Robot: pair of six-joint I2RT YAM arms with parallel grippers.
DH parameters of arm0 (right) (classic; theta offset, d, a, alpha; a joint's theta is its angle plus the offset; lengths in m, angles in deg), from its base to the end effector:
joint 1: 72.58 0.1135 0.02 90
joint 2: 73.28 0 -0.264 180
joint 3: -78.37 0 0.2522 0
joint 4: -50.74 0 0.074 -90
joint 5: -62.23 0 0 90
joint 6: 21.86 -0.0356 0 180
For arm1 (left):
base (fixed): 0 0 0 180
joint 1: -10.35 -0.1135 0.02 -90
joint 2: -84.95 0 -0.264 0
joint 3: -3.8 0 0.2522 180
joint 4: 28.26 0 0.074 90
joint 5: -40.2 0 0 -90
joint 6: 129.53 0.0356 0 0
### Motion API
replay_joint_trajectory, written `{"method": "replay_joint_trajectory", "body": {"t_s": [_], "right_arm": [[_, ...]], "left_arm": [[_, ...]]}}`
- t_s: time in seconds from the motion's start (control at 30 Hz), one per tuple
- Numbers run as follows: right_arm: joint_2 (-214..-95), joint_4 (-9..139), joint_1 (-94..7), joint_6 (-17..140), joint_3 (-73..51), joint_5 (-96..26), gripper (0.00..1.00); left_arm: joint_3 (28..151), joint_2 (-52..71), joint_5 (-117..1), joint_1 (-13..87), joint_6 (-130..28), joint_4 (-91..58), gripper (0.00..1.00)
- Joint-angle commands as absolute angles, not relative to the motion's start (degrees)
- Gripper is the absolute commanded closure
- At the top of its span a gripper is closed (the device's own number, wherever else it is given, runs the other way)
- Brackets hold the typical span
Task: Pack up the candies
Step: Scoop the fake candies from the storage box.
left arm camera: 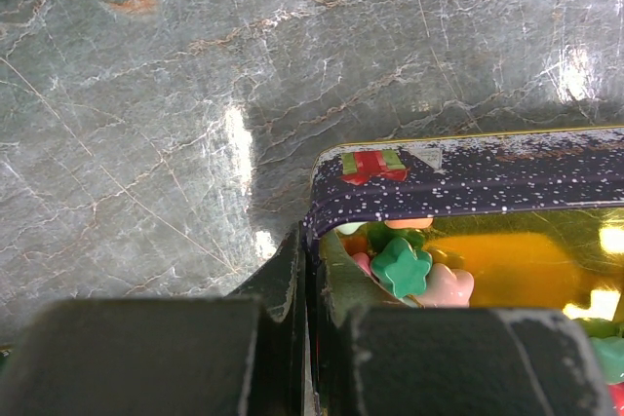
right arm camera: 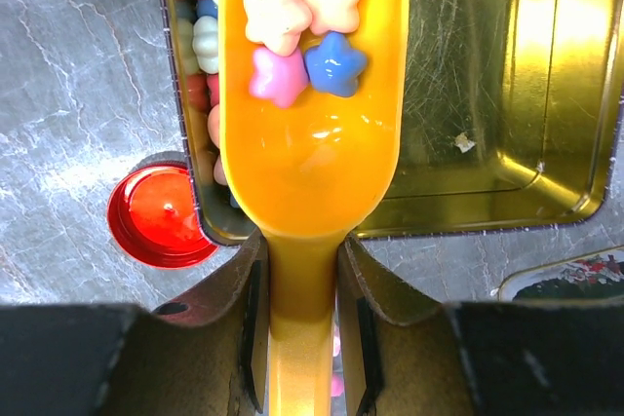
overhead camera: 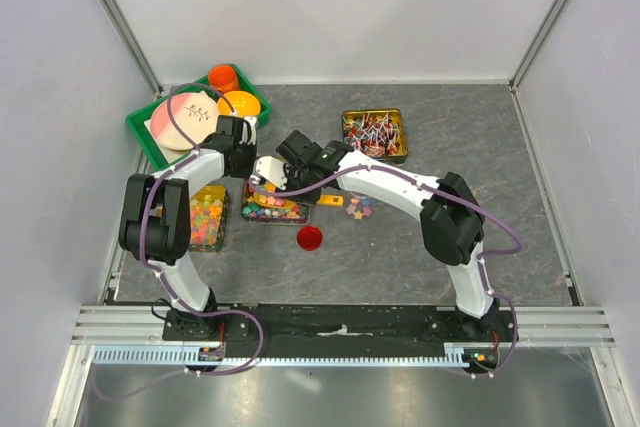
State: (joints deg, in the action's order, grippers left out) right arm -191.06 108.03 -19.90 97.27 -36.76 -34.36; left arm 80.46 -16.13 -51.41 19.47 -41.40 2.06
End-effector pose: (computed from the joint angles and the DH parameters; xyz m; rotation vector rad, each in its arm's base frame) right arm 0.2694 0.3602 0.2408 -1.7568 1.9656 0.2930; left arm 0.3589 -0.0586 0.1788 0.1712 2.5236 -0.1123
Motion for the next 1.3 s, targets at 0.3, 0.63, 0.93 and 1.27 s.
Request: {"method": "replay_joint_trajectory", "body": {"t_s": [0.3, 0.63, 0.93, 1.27], "right_arm": [[-180.34, 106.42, -20.2, 96.44, -34.28, -38.75, 1.0], [-164.54, 107.31, -26.96, 99.61, -26.63, -41.91, 1.0], [-156.97, 108.09, -34.96, 97.77, -22.23, -50.86, 1.0], [-150.99, 120.56, -41.29, 105.48, -18.29, -46.94, 1.0]], "left_arm": [[80.05, -14.55, -51.12, 18.52, -40.67, -1.93, 0.99], [79.88, -13.76, -51.47, 17.99, -40.76, -1.93, 0.99], [79.97, -13.23, -51.99, 17.38, -40.76, -1.67, 0.99], [79.88, -13.05, -53.14, 16.85, -40.93, -1.67, 0.98]]}}
